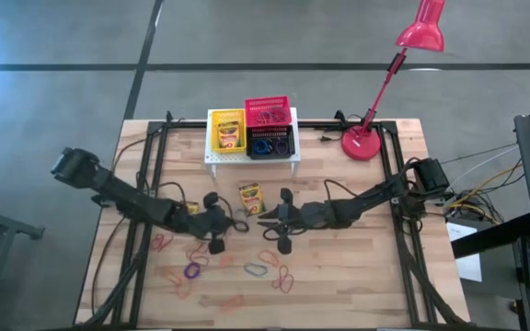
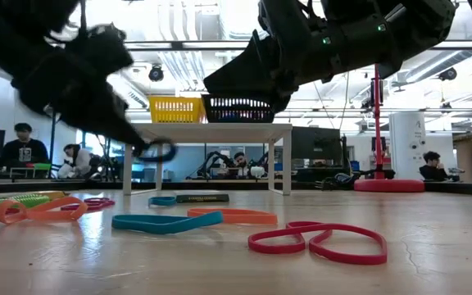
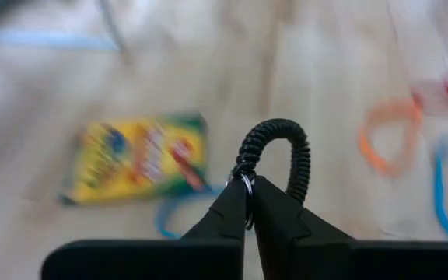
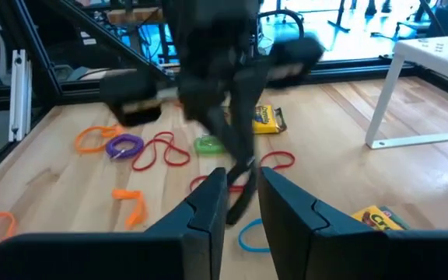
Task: Pick & Place Office Desk Supplies
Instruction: Put the black spring keychain into the black bin
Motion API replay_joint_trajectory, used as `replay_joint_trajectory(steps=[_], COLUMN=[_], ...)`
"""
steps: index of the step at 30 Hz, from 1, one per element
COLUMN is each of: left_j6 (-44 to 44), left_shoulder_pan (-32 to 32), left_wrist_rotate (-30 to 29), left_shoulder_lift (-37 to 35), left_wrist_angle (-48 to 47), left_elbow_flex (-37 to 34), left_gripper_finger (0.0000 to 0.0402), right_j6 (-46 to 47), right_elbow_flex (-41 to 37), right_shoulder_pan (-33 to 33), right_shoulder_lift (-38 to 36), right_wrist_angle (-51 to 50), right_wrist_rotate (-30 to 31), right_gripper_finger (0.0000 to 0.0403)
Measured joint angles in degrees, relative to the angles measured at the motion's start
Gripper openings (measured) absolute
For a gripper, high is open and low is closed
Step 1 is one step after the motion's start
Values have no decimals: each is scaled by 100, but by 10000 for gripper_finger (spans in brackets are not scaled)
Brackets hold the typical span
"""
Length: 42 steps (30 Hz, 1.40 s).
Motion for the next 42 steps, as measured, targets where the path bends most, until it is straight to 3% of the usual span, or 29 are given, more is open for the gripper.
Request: replay_joint_trajectory(steps=[5, 16, 35, 42], left_j6=[0, -19, -23, -28], left_shoulder_pan=[0, 0, 0, -4], left_wrist_rotate=[-573, -630, -630, -630], left_shoulder_lift=[-339, -299, -299, -299], left_wrist_angle=[312, 964, 1251, 1276], left_elbow_flex=[1, 2, 2, 2], left_gripper_finger=[13, 14, 15, 15], right_j6=[265, 397, 296, 399], right_elbow_flex=[0, 0, 209, 383], right_shoulder_pan=[0, -35, -156, -221], right_shoulder_lift=[0, 2, 4, 5], right_wrist_angle=[-5, 0, -12, -574], right_wrist_rotate=[-2, 455, 154, 159], right_gripper_finger=[99, 181, 185, 161])
